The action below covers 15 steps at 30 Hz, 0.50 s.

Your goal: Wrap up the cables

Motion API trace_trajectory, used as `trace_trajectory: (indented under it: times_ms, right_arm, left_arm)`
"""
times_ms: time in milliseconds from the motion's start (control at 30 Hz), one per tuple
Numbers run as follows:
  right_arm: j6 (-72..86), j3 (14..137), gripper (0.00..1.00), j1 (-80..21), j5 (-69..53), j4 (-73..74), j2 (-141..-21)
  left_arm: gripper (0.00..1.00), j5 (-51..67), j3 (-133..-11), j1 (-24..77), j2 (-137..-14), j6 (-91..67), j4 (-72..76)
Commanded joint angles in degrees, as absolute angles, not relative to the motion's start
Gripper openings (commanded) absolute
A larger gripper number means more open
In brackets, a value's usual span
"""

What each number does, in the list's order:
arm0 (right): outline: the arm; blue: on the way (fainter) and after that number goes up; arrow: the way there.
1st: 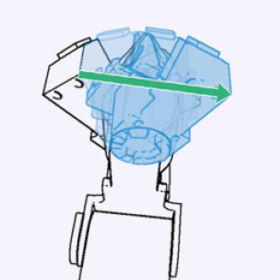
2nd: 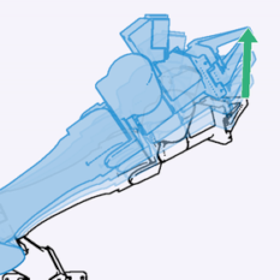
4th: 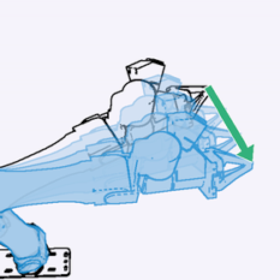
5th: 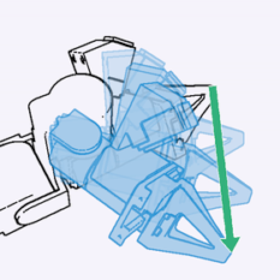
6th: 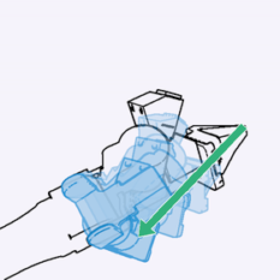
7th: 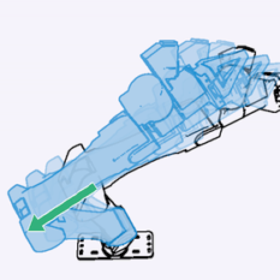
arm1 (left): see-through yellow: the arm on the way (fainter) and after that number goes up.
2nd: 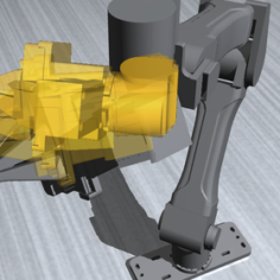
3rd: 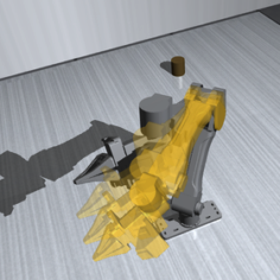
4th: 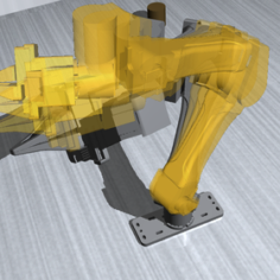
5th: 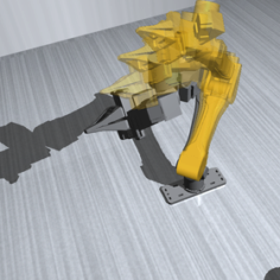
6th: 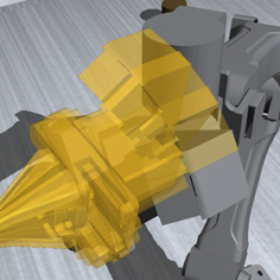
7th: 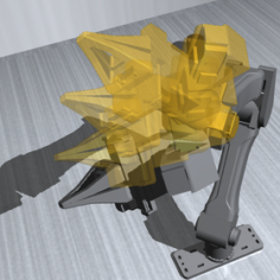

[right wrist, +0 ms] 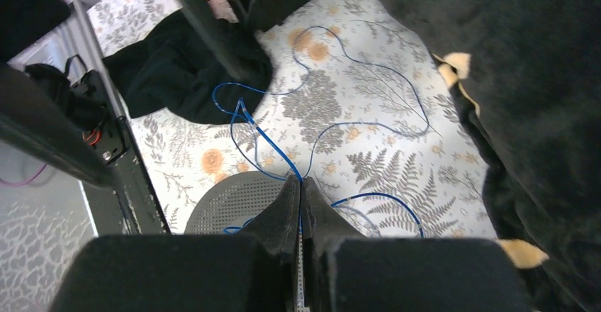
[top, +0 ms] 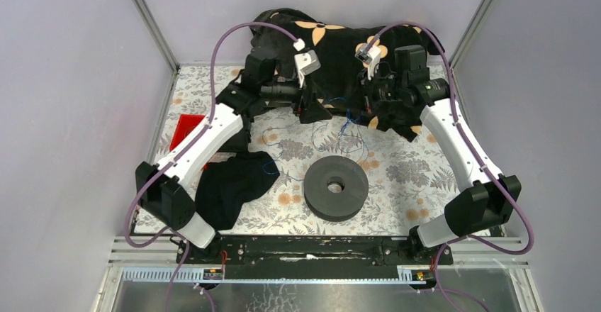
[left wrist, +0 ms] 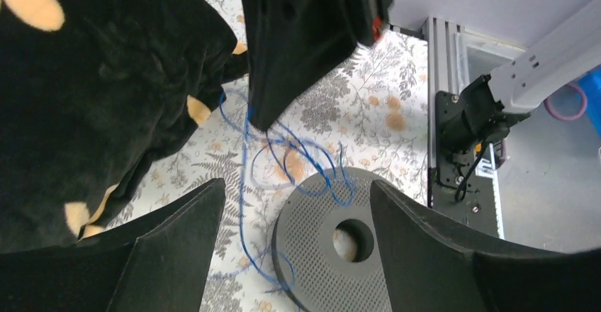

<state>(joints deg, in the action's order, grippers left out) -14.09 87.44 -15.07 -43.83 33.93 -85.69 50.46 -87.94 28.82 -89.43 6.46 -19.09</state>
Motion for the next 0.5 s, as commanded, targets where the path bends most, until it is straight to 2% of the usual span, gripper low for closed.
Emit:
trace_trajectory:
  times_ms: [0,167,233,467]
  right_arm:
    - [-17.2,87.28,0.0,-17.66,-49.03,32.43,-83.49]
    - [-17.95,87.18,0.0,-18.7,-51.09,32.87,-83.81]
    - [-18.28,87.36,0.0,-18.76,-51.15,33.16,-83.85]
    - [-19.04,87.06,0.0,-18.8,-48.47,34.25,-84.75]
  left_arm:
    - [0.79,50.86,-91.14,30.37,-93.98,-3.13,-10.82]
    - [0.67,49.88,-90.35,31.3,-95.17,-1.44,-10.97]
    - [0.57,50.11,-89.78,31.29,-95.21,-0.53,-11.43]
    - [0.06,51.77,-88.57,31.27,-94.58,3.1,-14.61]
